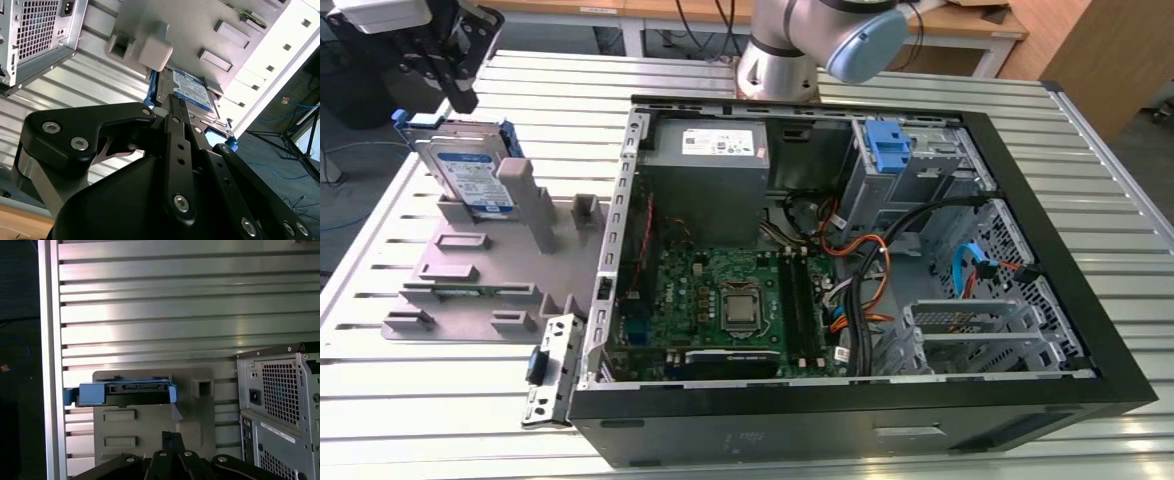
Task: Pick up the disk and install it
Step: 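Reach for the disk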
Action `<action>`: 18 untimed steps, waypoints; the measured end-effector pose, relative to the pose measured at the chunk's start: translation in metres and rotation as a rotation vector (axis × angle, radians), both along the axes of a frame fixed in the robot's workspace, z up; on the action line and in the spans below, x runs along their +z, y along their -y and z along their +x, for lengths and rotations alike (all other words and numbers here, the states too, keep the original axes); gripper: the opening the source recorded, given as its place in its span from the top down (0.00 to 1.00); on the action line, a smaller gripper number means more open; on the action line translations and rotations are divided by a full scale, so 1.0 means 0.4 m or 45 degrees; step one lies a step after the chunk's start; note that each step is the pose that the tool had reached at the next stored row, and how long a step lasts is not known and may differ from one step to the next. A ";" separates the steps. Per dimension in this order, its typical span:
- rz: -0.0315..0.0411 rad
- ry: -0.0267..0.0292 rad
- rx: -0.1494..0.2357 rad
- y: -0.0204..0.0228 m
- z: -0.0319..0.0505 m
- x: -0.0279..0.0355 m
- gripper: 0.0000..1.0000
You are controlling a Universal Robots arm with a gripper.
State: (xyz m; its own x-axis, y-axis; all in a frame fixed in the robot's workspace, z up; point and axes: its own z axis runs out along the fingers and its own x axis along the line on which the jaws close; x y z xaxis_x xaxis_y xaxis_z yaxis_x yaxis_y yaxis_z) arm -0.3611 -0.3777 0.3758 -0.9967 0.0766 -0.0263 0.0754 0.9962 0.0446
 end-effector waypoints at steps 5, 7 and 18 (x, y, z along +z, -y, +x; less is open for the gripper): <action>0.0000 0.0001 0.000 -0.013 -0.026 -0.009 0.89; 0.0001 0.0001 0.000 -0.017 -0.033 -0.014 0.89; 0.0001 -0.0029 0.000 -0.028 -0.045 -0.045 0.89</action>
State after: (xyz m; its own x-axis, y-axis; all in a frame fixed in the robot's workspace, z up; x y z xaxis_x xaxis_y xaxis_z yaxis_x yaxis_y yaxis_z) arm -0.3792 -0.3667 0.3577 -0.9968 0.0765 -0.0240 0.0753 0.9962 0.0445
